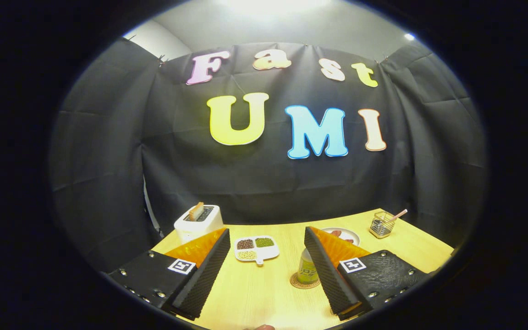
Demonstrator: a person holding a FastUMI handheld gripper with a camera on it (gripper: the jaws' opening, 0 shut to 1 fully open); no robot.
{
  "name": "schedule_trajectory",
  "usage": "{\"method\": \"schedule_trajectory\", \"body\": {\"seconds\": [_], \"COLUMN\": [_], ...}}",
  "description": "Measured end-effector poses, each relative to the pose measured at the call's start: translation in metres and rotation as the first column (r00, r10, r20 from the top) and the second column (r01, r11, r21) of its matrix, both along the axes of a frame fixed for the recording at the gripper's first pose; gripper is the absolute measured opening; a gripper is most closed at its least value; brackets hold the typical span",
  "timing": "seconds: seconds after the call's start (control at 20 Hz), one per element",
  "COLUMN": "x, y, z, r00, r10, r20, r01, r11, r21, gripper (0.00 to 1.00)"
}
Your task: Take the bottle from table, then pour the juice into the cup, finally place the bottle on the coaster
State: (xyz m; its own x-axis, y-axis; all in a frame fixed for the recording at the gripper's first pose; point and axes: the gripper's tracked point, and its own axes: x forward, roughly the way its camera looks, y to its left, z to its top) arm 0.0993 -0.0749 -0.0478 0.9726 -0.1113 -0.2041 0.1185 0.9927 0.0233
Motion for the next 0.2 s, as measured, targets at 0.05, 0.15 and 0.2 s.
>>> {"method": "schedule_trajectory", "body": {"seconds": [0.05,0.15,0.2], "x": [-0.0038,-0.0105,-0.0128], "y": [0.0025,0.009,0.012], "z": [0.0044,0.0099,0.0123], "r00": [1.0,0.999,0.999], "r10": [0.014,0.037,0.045], "r20": [0.006,0.015,0.02], "r01": [-0.014,-0.036,-0.044], "r11": [1.0,0.999,0.999], "r21": [-0.008,-0.023,-0.024], "gripper": [0.99,0.99,0.99]}}
